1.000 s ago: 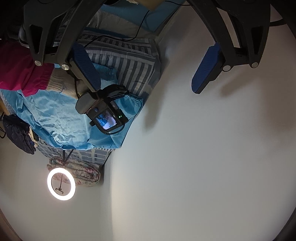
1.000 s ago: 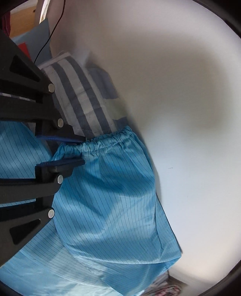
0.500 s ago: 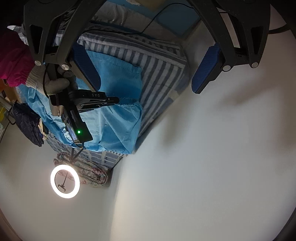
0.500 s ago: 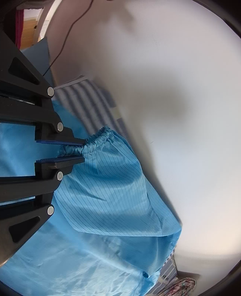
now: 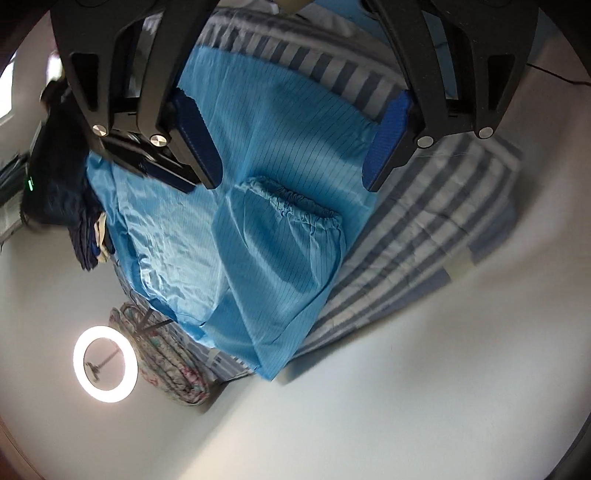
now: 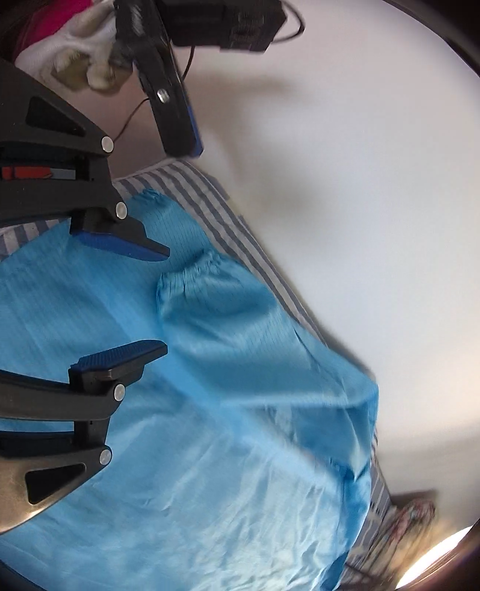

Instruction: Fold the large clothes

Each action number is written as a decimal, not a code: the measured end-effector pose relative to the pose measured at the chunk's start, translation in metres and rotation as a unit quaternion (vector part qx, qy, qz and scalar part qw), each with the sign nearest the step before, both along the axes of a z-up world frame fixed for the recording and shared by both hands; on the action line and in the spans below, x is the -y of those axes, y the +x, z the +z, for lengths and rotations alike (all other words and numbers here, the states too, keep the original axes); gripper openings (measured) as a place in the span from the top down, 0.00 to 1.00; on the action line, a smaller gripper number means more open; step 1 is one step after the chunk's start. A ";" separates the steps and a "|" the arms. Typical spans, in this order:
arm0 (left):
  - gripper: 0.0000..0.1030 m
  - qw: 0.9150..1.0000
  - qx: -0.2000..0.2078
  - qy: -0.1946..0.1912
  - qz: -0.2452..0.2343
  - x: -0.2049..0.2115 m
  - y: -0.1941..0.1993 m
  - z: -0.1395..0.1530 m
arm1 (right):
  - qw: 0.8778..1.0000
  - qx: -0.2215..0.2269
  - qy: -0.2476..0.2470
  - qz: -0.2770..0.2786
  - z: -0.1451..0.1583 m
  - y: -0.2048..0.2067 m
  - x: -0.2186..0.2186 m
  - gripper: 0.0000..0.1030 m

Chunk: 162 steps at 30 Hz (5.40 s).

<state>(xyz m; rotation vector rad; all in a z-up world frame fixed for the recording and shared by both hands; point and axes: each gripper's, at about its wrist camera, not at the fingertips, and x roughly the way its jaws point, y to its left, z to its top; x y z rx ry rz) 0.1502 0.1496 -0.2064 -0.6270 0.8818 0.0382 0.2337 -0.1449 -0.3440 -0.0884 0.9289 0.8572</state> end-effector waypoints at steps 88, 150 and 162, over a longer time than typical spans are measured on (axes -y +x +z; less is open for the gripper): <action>0.39 0.942 0.112 0.204 -0.241 0.074 -0.092 0.042 | 0.964 -0.199 -0.047 -0.170 -0.023 0.055 0.061 1.00; 1.00 0.989 0.032 0.057 -0.136 -0.029 -0.061 -0.016 | 0.986 0.004 -0.101 -0.131 0.055 0.285 -0.147 1.00; 1.00 0.987 -0.007 0.099 -0.123 -0.029 -0.064 -0.037 | 0.990 -0.022 -0.060 -0.123 0.040 0.285 -0.148 0.58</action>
